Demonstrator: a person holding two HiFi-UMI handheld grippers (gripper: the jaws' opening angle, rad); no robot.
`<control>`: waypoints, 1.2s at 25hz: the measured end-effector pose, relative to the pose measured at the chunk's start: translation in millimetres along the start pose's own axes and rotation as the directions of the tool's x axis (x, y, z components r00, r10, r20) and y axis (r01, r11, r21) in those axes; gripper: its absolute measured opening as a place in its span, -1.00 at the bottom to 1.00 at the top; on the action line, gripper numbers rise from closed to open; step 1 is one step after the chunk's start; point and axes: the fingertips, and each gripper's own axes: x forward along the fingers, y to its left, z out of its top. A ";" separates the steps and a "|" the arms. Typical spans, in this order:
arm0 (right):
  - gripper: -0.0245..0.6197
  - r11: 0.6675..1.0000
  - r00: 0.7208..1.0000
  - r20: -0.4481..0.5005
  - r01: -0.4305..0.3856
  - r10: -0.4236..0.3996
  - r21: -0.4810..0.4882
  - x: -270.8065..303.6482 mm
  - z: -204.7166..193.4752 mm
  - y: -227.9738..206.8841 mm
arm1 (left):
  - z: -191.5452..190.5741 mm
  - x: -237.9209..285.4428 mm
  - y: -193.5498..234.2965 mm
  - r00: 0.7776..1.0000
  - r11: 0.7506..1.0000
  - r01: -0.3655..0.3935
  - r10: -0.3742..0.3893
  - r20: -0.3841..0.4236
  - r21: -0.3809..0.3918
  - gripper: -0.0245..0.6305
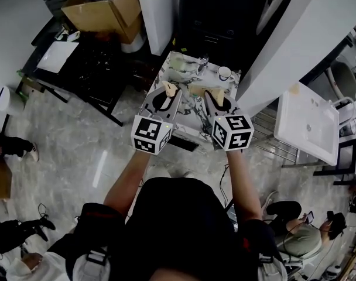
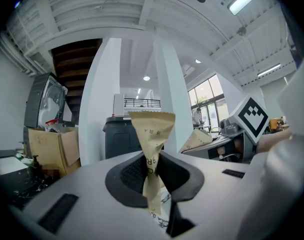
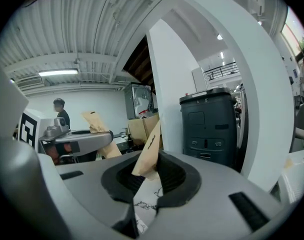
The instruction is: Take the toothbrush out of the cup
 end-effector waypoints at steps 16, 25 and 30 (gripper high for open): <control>-0.71 0.995 0.998 0.014 0.058 -0.060 0.075 20.2 10.9 40.1 | 4.9 -24.2 41.6 0.998 0.997 0.069 -0.069 -0.002 -0.015 -0.75; -0.74 0.992 0.994 0.027 0.107 -0.109 0.070 23.2 14.6 53.8 | 4.6 -37.6 52.3 0.995 0.995 0.097 -0.097 0.003 -0.022 -0.75; -0.75 0.992 0.993 0.033 0.112 -0.114 0.062 25.6 17.4 63.1 | 11.7 -42.5 62.2 0.995 0.995 0.094 -0.093 0.022 -0.033 -0.75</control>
